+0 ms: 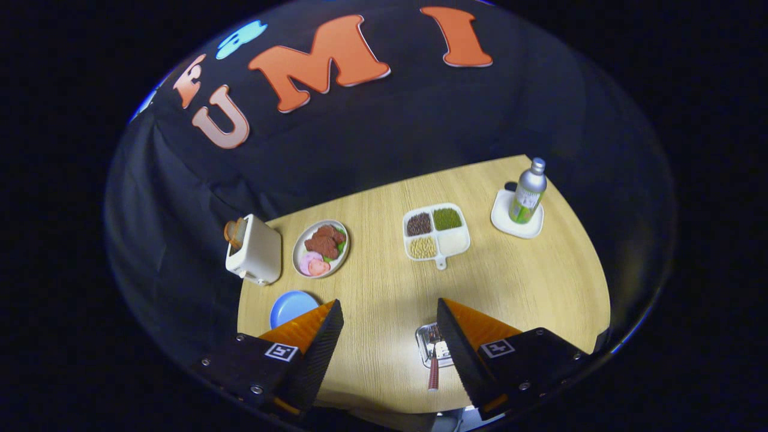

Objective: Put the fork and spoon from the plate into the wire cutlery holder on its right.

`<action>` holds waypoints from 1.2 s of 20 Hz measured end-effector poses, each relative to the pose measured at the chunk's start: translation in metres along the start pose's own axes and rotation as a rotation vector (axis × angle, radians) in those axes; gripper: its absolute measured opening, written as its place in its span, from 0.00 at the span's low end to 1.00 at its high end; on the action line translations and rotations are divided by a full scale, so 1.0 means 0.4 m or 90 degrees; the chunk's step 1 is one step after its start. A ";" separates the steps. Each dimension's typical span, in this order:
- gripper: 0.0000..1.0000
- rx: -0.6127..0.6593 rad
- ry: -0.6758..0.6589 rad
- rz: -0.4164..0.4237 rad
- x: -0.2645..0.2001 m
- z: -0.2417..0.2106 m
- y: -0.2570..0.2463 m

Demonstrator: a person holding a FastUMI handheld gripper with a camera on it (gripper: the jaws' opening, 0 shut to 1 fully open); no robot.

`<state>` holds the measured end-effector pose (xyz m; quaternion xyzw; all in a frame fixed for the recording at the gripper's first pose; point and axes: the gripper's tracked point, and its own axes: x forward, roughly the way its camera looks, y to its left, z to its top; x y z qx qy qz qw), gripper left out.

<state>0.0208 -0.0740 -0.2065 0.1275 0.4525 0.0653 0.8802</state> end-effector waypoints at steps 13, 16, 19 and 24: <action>0.96 -0.089 -0.435 0.001 -0.267 0.304 0.067; 0.96 -0.107 -0.515 0.002 -0.340 0.366 0.096; 0.96 -0.107 -0.564 0.022 -0.392 0.396 0.130; 0.96 -0.105 -0.606 0.027 -0.445 0.425 0.140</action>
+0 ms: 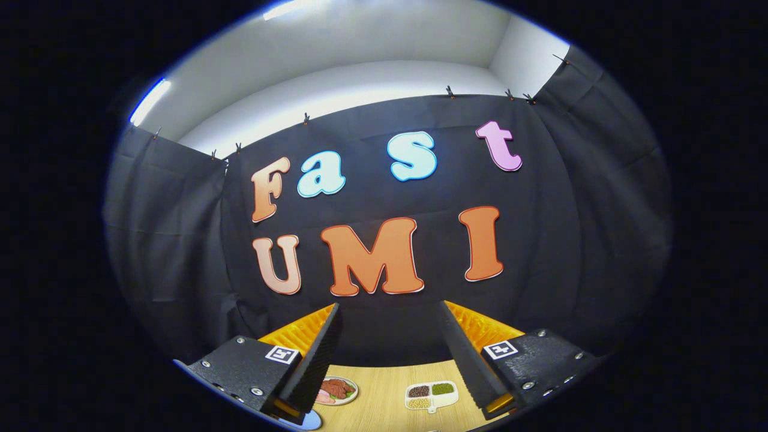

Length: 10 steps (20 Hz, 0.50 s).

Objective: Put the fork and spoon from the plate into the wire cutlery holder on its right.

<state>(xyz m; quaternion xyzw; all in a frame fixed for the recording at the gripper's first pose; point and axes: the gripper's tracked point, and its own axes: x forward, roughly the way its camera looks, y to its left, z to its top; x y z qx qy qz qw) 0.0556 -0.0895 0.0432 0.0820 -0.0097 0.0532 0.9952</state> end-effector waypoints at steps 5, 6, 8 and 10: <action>0.96 -0.011 -0.026 0.001 -0.008 0.041 0.016; 0.96 -0.016 -0.029 -0.001 -0.011 0.044 0.015; 0.96 -0.031 -0.030 -0.001 -0.010 0.043 0.022; 0.96 -0.035 -0.032 0.003 -0.010 0.048 0.036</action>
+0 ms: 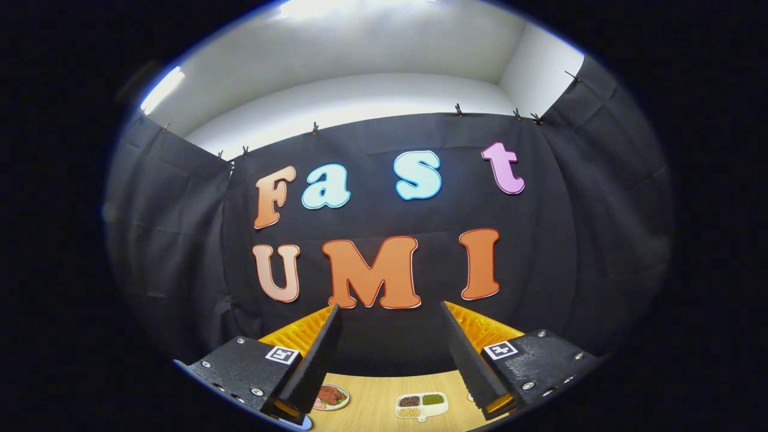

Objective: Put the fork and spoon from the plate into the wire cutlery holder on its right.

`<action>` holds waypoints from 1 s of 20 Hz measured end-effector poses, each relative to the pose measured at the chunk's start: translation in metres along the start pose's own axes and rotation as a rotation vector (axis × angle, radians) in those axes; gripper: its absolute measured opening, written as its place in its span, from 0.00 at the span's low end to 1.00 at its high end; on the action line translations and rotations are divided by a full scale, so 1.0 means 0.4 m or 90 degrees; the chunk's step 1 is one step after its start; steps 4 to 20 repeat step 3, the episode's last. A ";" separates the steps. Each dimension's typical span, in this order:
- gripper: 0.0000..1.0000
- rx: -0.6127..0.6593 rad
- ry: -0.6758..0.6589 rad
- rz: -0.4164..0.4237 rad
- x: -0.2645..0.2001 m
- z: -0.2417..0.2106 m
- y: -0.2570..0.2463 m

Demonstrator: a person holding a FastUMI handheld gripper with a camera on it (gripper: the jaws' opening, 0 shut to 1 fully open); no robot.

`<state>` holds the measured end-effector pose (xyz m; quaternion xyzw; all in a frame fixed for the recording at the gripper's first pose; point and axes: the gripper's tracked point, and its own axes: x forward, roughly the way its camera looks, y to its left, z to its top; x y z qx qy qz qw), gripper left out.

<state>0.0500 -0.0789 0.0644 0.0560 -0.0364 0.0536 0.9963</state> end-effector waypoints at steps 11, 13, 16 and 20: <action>0.96 0.003 0.006 0.003 0.004 -0.006 0.010; 0.96 0.003 0.006 0.003 0.004 -0.006 0.010; 0.96 0.003 0.006 0.003 0.004 -0.006 0.010; 0.96 0.003 0.006 0.003 0.004 -0.006 0.010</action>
